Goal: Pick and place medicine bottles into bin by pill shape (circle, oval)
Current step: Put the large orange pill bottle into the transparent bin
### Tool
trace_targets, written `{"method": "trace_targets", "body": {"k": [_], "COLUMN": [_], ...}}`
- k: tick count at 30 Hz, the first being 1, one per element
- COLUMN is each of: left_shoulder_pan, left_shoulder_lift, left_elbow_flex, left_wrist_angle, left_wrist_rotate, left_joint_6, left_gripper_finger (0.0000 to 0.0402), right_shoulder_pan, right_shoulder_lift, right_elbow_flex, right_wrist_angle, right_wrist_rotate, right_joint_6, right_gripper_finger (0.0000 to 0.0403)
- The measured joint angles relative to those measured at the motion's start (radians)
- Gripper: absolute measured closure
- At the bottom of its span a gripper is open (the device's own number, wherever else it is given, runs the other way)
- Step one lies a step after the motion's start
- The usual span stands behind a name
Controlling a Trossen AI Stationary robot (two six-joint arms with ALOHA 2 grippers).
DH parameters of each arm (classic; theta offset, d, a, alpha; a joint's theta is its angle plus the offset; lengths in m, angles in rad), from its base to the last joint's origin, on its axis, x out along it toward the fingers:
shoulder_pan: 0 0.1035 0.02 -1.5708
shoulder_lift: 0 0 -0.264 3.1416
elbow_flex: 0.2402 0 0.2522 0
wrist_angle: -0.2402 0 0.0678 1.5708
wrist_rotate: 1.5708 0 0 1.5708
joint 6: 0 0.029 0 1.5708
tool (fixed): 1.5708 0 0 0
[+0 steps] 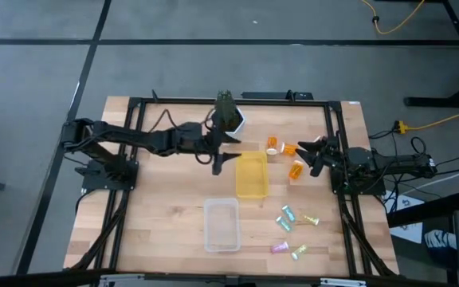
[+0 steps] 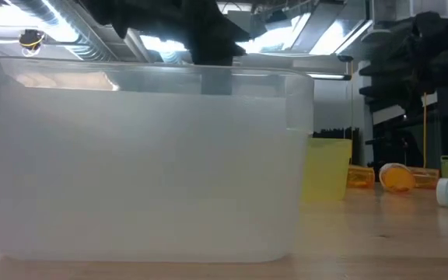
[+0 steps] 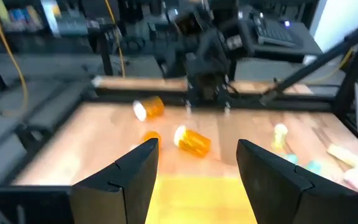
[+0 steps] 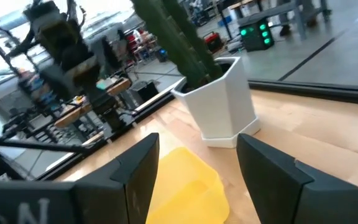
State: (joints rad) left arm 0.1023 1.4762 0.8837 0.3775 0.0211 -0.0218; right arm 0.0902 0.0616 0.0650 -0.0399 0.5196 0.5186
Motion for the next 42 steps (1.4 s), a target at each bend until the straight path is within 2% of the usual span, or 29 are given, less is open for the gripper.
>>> {"method": "trace_targets", "body": {"k": [3, 8, 16, 23, 30, 35, 39, 42], "left_shoulder_pan": [-0.018, -0.027, -0.027, -0.027, -0.027, -0.022, -0.021, -0.021], "left_shoulder_lift": [0.056, 0.139, 0.177, 0.158, 0.166, 0.166, 0.166, 0.166], "left_elbow_flex": [0.001, 0.068, 0.145, 0.151, 0.151, 0.151, 0.151, 0.151], "left_wrist_angle": [0.035, -0.018, -0.331, -0.62, -0.598, -0.599, -0.592, -0.581], "left_wrist_rotate": [0.0, 0.0, -0.009, -0.046, -0.056, -0.057, -0.057, -0.058], "left_joint_6": [-0.003, -0.002, -0.011, -0.144, -0.155, -0.155, -0.153, -0.153], "left_gripper_finger": [0.019, 0.019, 0.019, 0.019, 0.019, 0.019, 0.019, 0.019], "right_shoulder_pan": [0.0, 0.0, 0.0, 0.0, 0.0, -0.022, -0.054, -0.081], "right_shoulder_lift": [0.0, 0.0, 0.0, 0.0, 0.009, 0.065, 0.134, 0.207], "right_elbow_flex": [0.0, 0.0, 0.0, 0.0, 0.0, 0.013, 0.088, 0.193], "right_wrist_angle": [0.0, -0.004, -0.054, -0.078, -0.074, -0.013, -0.015, -0.102], "right_wrist_rotate": [0.024, 0.021, 0.007, -0.024, -0.023, 0.006, -0.036, -0.051], "right_joint_6": [0.001, 0.029, 0.068, 0.08, 0.095, 0.081, 0.046, 0.023], "right_gripper_finger": [0.0185, 0.0185, 0.0185, 0.0185, 0.0185, 0.0185, 0.0185, 0.0185]}}
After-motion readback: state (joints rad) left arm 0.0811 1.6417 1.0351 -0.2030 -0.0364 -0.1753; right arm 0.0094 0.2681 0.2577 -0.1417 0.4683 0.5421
